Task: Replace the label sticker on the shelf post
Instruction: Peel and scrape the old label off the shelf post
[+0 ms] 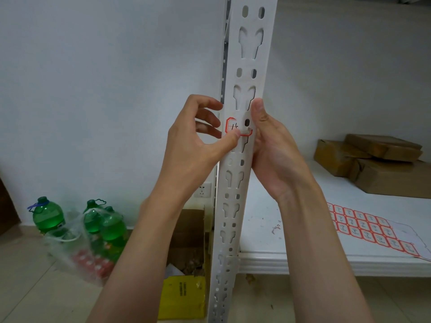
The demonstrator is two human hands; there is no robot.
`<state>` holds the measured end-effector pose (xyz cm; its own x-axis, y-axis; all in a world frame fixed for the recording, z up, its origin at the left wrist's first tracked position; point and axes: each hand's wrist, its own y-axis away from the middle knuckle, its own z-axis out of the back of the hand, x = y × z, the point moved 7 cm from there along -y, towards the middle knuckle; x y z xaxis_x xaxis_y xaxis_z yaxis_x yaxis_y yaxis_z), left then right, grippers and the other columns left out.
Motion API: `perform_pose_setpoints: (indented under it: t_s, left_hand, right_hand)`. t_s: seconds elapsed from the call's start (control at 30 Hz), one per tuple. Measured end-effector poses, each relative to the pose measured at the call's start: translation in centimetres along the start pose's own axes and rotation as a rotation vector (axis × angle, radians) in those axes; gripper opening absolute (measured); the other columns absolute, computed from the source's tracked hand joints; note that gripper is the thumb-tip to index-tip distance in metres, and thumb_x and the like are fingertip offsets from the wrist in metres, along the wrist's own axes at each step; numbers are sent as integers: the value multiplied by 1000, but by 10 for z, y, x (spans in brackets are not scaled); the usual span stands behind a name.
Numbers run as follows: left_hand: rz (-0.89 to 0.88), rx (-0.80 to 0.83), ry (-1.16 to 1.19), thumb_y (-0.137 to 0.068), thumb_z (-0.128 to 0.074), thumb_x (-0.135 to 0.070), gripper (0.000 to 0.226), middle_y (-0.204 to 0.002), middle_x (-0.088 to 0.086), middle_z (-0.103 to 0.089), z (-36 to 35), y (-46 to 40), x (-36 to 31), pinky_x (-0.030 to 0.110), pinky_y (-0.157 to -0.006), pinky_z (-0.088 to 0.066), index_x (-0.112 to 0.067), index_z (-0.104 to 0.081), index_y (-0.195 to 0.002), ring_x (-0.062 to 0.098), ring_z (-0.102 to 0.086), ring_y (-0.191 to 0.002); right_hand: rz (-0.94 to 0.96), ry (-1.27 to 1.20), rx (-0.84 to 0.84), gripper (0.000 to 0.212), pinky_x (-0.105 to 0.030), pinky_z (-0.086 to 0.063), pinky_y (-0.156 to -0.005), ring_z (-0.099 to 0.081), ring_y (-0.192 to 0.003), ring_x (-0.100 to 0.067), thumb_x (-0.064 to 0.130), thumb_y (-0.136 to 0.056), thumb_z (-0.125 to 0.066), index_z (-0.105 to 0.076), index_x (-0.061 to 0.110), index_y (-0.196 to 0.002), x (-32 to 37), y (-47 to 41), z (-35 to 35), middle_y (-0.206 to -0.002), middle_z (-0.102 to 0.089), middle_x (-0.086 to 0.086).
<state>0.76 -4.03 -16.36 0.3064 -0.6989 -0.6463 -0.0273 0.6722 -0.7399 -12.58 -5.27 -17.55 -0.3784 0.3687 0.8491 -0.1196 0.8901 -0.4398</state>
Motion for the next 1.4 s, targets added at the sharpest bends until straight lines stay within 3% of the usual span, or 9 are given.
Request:
perform_pose_setpoints:
  t_s: [0.3,0.5,0.73,0.87,0.97,1.07,1.2,1.4]
  left_hand:
    - [3,-6,-9,-82,-79,-38,44,-98,-18,-57,-3,0,-2,0,-69,-45,-32,-48,-113,-8,-59,-90]
    - [20,12,-15,-83,-77,-39,43,-98,-20,-57,-3,0,-3,2,-70,-48,-34,-47,-113,-4,-62,-88]
    - [9,40,15,-81,-79,-35,42,-97,-18,-58,0,-3,-2,27,-80,-59,-31,-51,-112,5,-66,-85]
    - [-46,-6,21,-79,-83,-30,44,-98,-15,-59,1,-3,-4,19,-77,-56,-25,-50,-108,5,-65,-88]
    - [-113,-53,1,-81,-82,-24,41,-100,-9,-58,0,-2,-9,16,-71,-56,-25,-45,-101,9,-63,-91]
    - [-265,-98,-91,-82,-79,-25,32,-105,-3,-54,-1,1,-19,17,-75,-54,-26,-52,-99,12,-60,-89]
    - [-413,-115,-226,-85,-79,-17,16,-101,-4,-48,-2,5,-21,15,-76,-50,-16,-72,-99,10,-54,-85]
    - [-476,-109,-332,-87,-76,-29,17,-102,-6,-47,-1,4,-22,6,-76,-46,-16,-73,-98,5,-49,-84]
  right_hand:
    - [-15,19,19,29,-34,-62,-79,-75,-95,-19,37,-104,-43,-68,24,-106,2,2,0,-103,-78,-1]
    - [-12,72,26,30,-32,-61,-79,-74,-101,-21,39,-104,-41,-67,24,-109,2,0,2,-106,-78,-1]
    - [-2,89,60,37,-36,-59,-88,-70,-111,-28,41,-102,-41,-65,19,-118,2,-4,4,-116,-75,-8]
    - [13,86,62,49,-41,-58,-95,-69,-114,-31,47,-91,-48,-64,14,-123,2,-5,4,-119,-73,-12]
    - [17,100,43,50,-43,-57,-95,-70,-109,-29,45,-98,-45,-61,10,-129,0,-6,4,-115,-74,-11]
    - [34,107,35,47,-42,-58,-92,-71,-98,-24,42,-104,-40,-60,9,-130,0,-5,5,-104,-74,-8]
    - [39,123,14,51,-46,-57,-96,-70,-108,-30,42,-104,-41,-57,1,-131,0,-4,6,-119,-70,-18]
    - [30,96,9,54,-46,-57,-97,-69,-111,-30,43,-103,-42,-55,0,-132,0,-3,6,-125,-66,-22]
